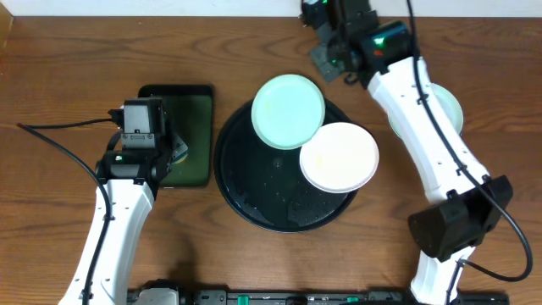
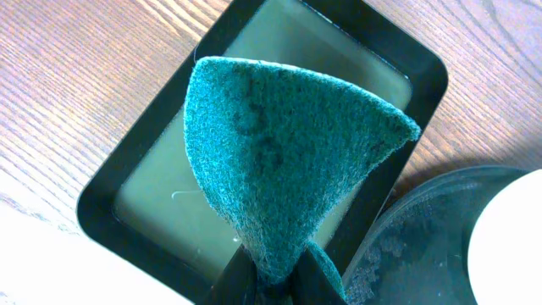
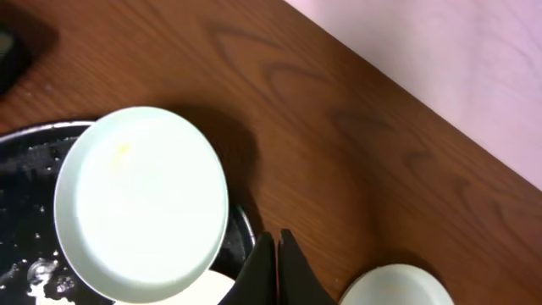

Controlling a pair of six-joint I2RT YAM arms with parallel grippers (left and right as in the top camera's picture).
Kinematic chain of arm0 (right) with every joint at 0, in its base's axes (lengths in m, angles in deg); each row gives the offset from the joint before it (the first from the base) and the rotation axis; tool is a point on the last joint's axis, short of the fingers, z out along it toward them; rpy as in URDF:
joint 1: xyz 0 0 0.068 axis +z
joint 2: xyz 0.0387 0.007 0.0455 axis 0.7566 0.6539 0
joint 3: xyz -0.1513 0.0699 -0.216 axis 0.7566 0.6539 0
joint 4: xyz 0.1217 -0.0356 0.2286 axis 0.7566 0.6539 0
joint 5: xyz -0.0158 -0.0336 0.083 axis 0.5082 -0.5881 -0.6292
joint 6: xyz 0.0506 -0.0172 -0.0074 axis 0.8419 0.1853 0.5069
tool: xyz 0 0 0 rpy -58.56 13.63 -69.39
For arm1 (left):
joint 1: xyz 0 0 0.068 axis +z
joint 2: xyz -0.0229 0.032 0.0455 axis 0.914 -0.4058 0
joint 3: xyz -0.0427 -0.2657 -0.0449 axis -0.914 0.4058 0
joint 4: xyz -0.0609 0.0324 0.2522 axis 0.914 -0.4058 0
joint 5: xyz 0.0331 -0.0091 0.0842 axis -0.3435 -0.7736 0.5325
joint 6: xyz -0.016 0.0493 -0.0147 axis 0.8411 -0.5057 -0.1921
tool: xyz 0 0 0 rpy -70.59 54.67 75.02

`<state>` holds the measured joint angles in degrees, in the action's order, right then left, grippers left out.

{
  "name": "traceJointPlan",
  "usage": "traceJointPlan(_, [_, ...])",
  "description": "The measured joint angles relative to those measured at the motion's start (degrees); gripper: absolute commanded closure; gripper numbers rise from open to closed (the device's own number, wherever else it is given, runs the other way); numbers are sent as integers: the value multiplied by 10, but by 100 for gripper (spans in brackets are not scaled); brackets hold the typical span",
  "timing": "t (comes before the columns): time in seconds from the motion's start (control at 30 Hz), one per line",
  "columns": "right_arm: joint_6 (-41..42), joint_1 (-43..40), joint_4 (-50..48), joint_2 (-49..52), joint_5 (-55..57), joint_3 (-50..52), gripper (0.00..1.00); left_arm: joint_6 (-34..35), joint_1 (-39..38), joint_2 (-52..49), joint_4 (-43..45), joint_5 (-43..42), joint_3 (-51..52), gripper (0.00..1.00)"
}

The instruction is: Clean dirty plates on tray and stack at the side

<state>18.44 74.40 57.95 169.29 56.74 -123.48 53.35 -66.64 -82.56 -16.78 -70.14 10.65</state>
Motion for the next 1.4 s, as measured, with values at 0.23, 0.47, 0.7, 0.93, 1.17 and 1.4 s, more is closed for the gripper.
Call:
traceJointPlan(0.23, [38,-14,0,39,3,8,45,0,0,0,0,0,0,92])
traceJointPlan(0.47, [78,-17,11,153,-36,19,57,0,0,0,0,0,0,92])
traceJointPlan(0.7, [95,-10,12,229,-77,26,58,0,0,0,0,0,0,92])
traceJointPlan(0.93, [106,-7,-13,235,-90,26,88,0,0,0,0,0,0,92])
traceJointPlan(1.17, [110,-7,-35,235,-106,25,99,0,0,0,0,0,0,92])
traceJointPlan(1.4, [121,-2,-25,221,-77,25,99,0,0,0,0,0,0,92])
